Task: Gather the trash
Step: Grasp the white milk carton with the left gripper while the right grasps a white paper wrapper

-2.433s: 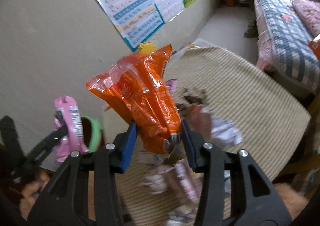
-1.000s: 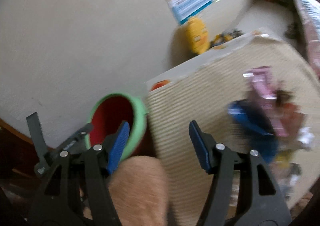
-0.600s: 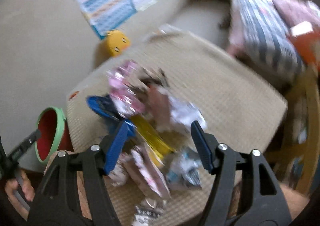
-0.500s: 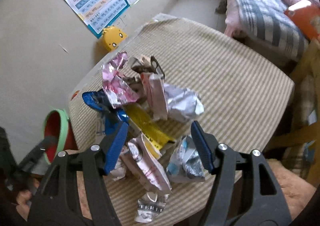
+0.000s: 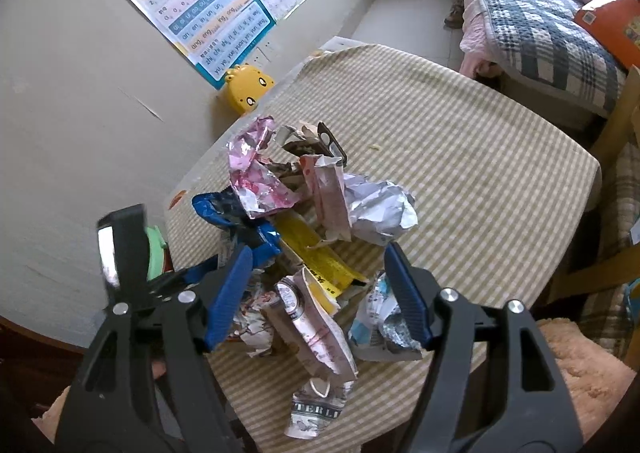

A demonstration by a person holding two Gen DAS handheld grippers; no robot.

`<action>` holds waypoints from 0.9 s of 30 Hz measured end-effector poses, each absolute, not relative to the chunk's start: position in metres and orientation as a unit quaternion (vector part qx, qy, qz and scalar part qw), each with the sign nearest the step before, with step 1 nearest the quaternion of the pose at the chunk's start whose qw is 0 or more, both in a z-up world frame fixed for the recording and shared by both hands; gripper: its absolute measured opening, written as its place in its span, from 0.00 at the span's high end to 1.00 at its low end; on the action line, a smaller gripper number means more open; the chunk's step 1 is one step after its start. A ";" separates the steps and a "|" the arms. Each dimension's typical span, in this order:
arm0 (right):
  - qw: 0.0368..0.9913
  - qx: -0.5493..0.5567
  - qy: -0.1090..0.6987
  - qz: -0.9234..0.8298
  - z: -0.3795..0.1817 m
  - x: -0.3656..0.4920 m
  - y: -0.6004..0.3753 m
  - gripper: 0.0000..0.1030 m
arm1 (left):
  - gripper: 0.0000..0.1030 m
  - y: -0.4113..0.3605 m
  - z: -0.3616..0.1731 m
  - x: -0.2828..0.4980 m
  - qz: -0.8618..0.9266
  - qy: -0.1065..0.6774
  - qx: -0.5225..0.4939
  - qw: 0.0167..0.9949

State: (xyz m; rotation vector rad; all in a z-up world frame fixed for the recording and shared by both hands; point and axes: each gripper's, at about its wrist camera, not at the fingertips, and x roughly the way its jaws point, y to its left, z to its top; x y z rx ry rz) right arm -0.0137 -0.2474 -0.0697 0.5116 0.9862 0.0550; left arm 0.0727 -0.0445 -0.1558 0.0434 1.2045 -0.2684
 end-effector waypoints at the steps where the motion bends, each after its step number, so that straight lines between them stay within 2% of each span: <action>1: 0.849 0.242 0.468 0.027 -0.069 -0.014 -0.247 0.35 | 0.61 -0.044 -0.156 0.073 -0.127 0.563 0.016 0.817; 10: 0.844 0.230 0.484 0.016 -0.080 -0.008 -0.243 0.35 | 0.64 -0.021 -0.135 0.052 -0.133 0.533 0.008 0.835; 19: 0.863 0.173 0.473 -0.031 -0.095 0.032 -0.237 0.35 | 0.64 0.017 -0.076 0.022 -0.123 0.454 -0.028 0.882; 27: 0.861 0.142 0.485 -0.054 -0.132 0.069 -0.234 0.35 | 0.64 0.010 -0.030 0.006 -0.130 0.391 0.013 0.911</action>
